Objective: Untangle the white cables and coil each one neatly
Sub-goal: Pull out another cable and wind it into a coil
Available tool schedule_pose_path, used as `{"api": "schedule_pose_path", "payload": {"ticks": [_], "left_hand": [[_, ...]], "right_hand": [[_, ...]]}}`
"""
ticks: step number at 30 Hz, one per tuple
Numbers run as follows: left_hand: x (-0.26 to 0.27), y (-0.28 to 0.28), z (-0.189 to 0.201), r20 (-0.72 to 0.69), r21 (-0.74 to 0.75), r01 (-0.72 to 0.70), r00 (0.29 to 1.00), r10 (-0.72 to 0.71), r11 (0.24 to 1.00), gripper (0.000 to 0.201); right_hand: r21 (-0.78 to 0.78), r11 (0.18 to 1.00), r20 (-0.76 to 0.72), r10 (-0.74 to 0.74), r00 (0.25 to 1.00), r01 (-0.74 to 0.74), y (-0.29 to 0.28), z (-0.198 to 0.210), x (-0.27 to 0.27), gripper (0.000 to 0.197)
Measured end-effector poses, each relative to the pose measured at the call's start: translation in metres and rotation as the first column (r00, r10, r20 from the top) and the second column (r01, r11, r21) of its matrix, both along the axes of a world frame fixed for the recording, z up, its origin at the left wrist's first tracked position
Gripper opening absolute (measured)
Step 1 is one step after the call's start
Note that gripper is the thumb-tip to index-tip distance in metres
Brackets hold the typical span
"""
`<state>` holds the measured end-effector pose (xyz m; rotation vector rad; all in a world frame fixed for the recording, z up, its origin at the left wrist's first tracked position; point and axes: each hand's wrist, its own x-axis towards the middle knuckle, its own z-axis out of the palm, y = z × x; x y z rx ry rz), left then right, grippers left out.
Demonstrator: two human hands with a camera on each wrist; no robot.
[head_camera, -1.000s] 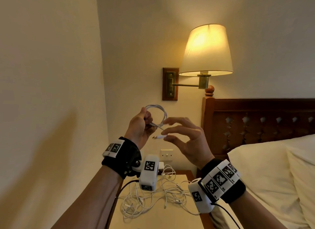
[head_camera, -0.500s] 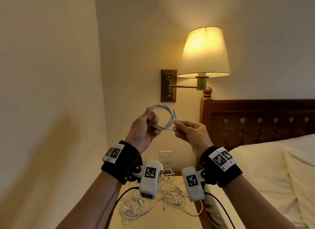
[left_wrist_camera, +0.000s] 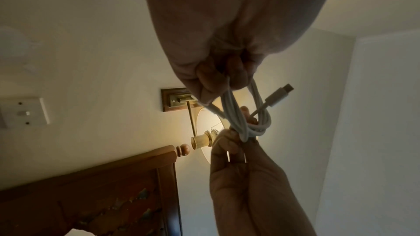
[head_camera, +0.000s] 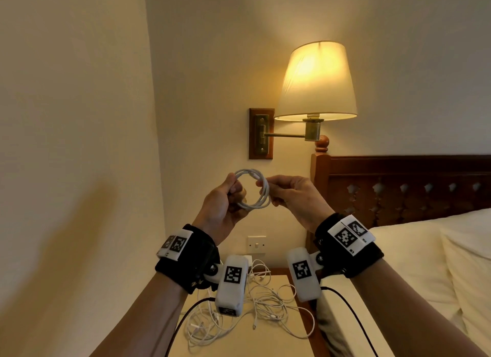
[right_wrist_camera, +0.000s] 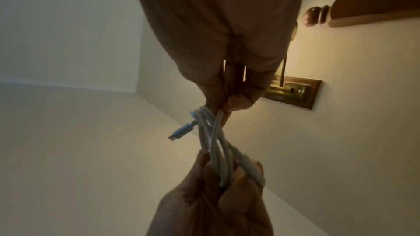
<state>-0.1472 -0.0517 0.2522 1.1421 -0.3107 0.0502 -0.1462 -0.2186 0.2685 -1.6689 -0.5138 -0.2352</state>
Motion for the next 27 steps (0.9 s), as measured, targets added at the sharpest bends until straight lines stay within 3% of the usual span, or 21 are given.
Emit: {"api": "schedule_pose_path", "payload": {"ticks": [5,9,19,21,23,25,27], "left_hand": [[0.001,-0.002,0.000,0.024,0.129,-0.070,0.997,0.067,0.989,0.043],[0.002,-0.001,0.000,0.044,0.187,-0.147,0.989,0.141,0.971,0.041],[-0.002,-0.009,-0.001,0.112,0.340,-0.259,0.966,0.235,0.904,0.051],[-0.001,-0.009,-0.001,0.170,0.369,-0.297,0.953,0.250,0.881,0.046],[-0.001,-0.007,-0.003,0.364,0.427,-0.450,0.880,0.307,0.784,0.039],[0.001,-0.001,-0.005,0.609,0.422,-0.664,0.712,0.350,0.617,0.053],[0.002,0.001,-0.005,0.769,0.374,-0.759,0.575,0.279,0.533,0.059]], "right_hand": [[0.130,0.991,-0.018,-0.034,0.999,0.036,0.006,0.002,0.005,0.020],[0.242,0.968,-0.090,0.084,0.992,-0.059,0.008,-0.001,0.002,0.021],[0.249,0.968,-0.039,-0.015,0.999,0.024,0.005,-0.007,0.005,0.019],[0.256,0.966,-0.038,-0.035,0.999,0.044,0.004,-0.008,0.007,0.020],[0.258,0.964,-0.041,-0.050,0.998,0.059,0.002,-0.008,0.008,0.020],[0.260,0.963,-0.041,-0.062,0.997,0.071,0.000,-0.009,0.009,0.019],[0.269,0.960,-0.045,-0.062,0.997,0.072,-0.002,-0.011,0.010,0.017]]}}
